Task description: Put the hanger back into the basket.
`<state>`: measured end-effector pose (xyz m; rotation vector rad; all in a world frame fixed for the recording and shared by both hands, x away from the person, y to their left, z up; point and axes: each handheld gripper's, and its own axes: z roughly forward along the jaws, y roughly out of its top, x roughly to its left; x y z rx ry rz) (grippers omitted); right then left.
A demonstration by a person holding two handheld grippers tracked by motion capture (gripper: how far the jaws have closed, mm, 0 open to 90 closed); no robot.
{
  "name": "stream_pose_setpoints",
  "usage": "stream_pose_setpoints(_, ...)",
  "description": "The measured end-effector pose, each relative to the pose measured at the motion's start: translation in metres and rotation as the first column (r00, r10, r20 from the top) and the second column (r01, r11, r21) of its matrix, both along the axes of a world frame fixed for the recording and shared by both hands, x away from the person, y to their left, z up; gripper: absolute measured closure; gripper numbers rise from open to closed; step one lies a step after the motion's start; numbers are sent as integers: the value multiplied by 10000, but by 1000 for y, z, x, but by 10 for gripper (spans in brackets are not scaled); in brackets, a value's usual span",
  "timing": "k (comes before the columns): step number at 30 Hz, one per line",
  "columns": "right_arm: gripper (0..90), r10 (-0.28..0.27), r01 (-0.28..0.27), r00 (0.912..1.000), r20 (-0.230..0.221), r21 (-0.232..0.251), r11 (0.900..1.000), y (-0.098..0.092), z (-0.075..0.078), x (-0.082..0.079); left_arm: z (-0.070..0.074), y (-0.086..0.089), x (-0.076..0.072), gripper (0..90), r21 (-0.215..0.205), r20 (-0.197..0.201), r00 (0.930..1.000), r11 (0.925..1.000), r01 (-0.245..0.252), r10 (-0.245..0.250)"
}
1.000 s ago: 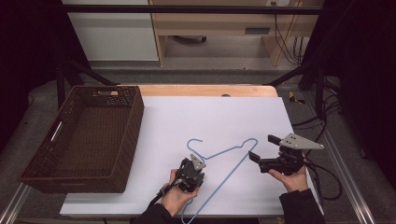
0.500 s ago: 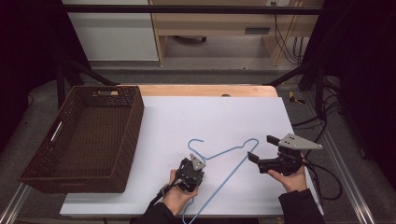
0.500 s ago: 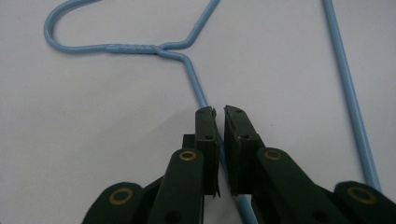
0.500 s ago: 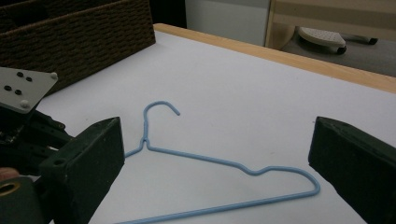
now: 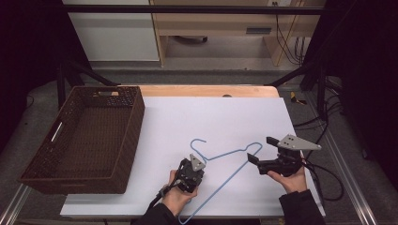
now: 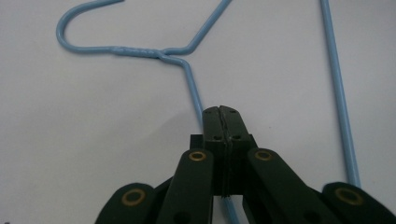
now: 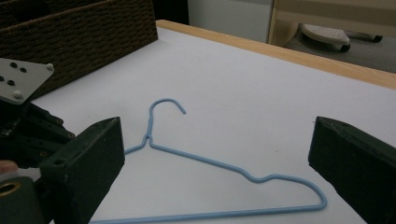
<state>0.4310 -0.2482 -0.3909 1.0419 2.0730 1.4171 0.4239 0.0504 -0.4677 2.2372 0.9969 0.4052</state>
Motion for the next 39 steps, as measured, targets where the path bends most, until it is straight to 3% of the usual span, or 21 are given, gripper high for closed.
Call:
stream_pose_setpoints(6, 41, -26, 26, 10000, -8, 98, 9999, -1, 1, 0, -1, -1, 4, 861, -421, -264, 9995, 9990, -154, 143)
stream_pose_setpoints(13, 41, 6, -6, 10000, 8, 145, 9999, -2, 2, -1, 0, -7, 2, 805, -57, -21, 9997, 9997, -254, 254)
stream_pose_setpoints(21, 42, 89, -90, 10000, 30, 281, 9996, -3, 3, -2, 4, -7, -4, 734, 20, -373, 9971, 9978, -664, 664)
stream_pose_setpoints(23, 42, 93, -94, 9999, 39, 295, 9995, -3, 3, -2, 4, -5, -3, 732, -54, -569, 9956, 9972, -751, 747)
stream_pose_setpoints(25, 42, 87, -88, 10000, 13, 303, 9995, -3, 3, -2, 1, -4, -1, 710, 223, -940, 9905, 9948, -992, 1008)
stream_pose_setpoints(26, 42, 71, -72, 10000, 13, 319, 9995, -2, 3, -2, 1, -2, 0, 709, -66, -923, 9896, 9937, -1118, 1107)
stream_pose_setpoints(33, 42, 78, -77, 10000, -9, 274, 9996, -1, 2, -2, -1, -6, -4, 792, 262, -572, 9886, 9901, -1379, 1392)
stream_pose_setpoints(36, 43, 57, -56, 10000, -44, 266, 9996, -1, 2, -1, -1, -5, -2, 854, 220, -681, 9869, 9891, -1454, 1465)
stream_pose_setpoints(39, 43, 93, -92, 9999, -48, 271, 9996, 1, 2, -1, 0, -6, -3, 858, 292, -645, 9862, 9882, -1507, 1523)
